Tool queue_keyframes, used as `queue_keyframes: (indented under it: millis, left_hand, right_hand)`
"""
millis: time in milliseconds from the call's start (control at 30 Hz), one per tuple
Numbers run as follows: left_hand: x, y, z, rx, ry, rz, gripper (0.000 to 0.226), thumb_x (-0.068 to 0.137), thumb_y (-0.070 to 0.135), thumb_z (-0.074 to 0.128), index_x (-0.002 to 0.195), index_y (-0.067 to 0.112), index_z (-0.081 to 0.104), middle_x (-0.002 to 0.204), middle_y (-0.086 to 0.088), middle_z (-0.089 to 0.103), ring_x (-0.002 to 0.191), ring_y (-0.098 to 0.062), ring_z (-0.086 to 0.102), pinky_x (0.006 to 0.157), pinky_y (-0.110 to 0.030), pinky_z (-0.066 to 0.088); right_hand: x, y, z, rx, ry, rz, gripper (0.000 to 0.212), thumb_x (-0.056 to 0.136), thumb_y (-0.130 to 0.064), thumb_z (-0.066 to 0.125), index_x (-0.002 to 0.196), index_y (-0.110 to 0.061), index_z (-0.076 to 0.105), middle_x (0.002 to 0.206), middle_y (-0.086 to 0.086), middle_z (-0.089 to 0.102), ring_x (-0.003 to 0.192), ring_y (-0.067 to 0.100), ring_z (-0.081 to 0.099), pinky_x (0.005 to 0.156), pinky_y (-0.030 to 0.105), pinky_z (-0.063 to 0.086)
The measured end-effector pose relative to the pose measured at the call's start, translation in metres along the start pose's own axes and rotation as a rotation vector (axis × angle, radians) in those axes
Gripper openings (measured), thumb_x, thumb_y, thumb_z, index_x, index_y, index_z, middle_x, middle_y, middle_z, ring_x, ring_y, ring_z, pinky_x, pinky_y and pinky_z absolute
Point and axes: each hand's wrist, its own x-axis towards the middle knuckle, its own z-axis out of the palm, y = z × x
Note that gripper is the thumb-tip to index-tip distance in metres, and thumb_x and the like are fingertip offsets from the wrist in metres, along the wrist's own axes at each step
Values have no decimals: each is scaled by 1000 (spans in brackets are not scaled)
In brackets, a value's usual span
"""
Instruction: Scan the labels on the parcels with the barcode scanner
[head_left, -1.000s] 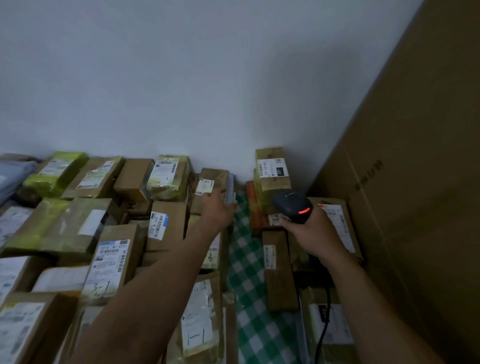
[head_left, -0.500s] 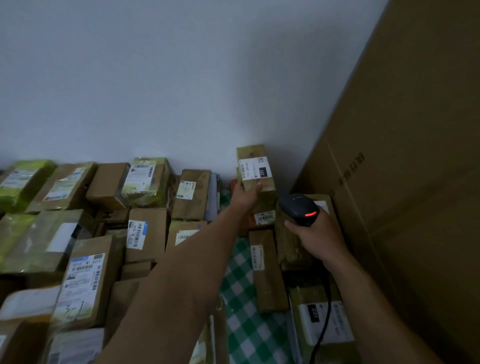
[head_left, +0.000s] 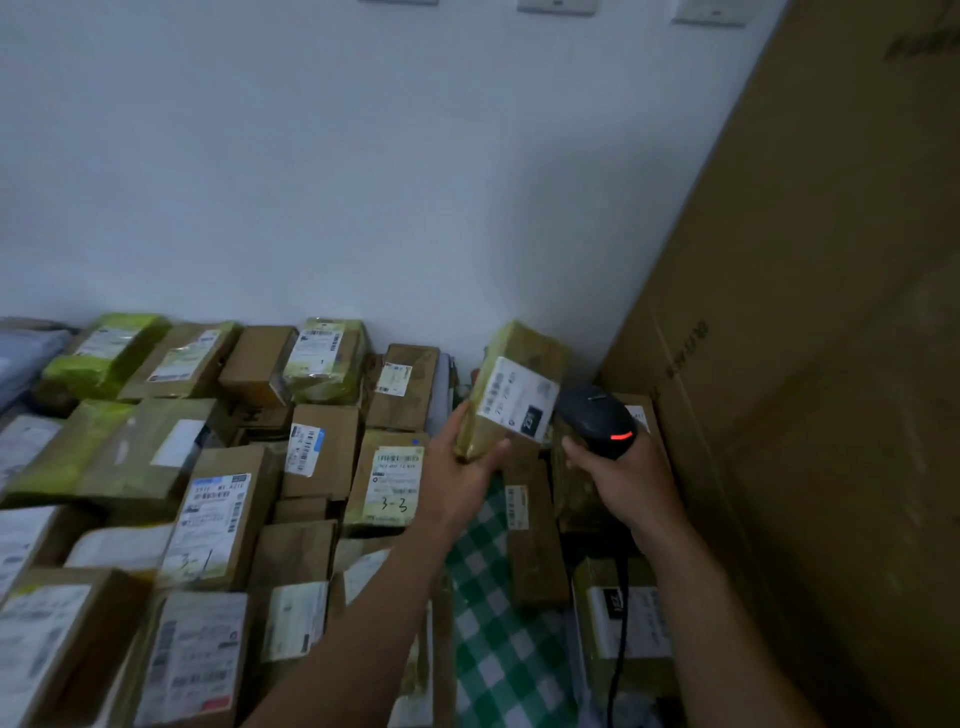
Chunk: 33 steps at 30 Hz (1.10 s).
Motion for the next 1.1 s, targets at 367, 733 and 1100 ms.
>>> queue_keyframes:
  millis: [367, 733, 1100]
  left_hand:
    - [-139, -17, -62, 247, -100, 4, 103, 69, 50, 88, 155, 43, 32, 150, 20, 36, 139, -6, 40, 114, -43, 45]
    - [-213, -15, -62, -125, -9, -96, 108, 78, 7, 87, 160, 37, 23, 148, 9, 49, 126, 5, 54, 90, -14, 54]
    - [-205, -5, -59, -149, 225, -106, 42, 91, 33, 77, 130, 40, 62, 125, 10, 69, 108, -10, 70, 79, -18, 59]
  right_hand:
    - [-78, 2, -5, 57, 59, -100, 47, 84, -31, 85, 125, -23, 64, 110, -3, 72, 89, 7, 68, 70, 27, 53]
    - [-138, 30, -11, 171, 24, -79, 62, 77, -14, 91, 121, -34, 53, 111, -14, 64, 115, 21, 64, 104, 50, 53]
    - [-174, 30, -18, 13, -156, -98, 63, 79, -34, 90, 135, -33, 61, 121, -11, 71, 108, 12, 67, 92, 37, 55]
